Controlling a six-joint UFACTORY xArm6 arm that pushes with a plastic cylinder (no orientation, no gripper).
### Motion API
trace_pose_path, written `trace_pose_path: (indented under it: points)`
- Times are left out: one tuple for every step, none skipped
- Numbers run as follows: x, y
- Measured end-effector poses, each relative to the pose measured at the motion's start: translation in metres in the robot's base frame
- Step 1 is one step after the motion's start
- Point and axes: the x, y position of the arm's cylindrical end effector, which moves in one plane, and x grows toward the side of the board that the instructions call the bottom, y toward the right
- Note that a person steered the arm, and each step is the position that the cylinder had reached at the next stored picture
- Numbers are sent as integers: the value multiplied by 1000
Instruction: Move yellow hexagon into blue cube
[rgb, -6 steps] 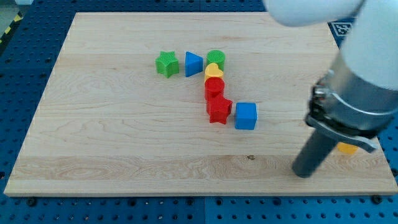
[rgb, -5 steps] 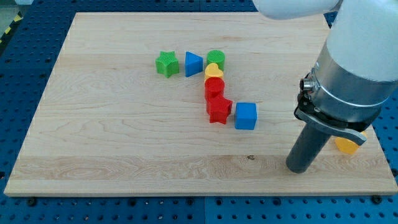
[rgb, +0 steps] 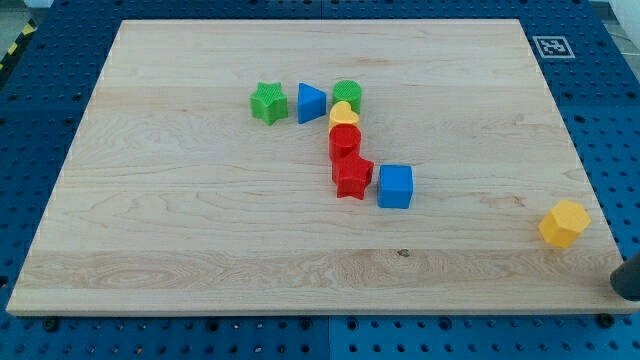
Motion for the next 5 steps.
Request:
trace_pose_path:
  points:
    - [-12, -6]
    - [-29, -7]
    - [-29, 0]
    - [-41, 0]
    - [-42, -7]
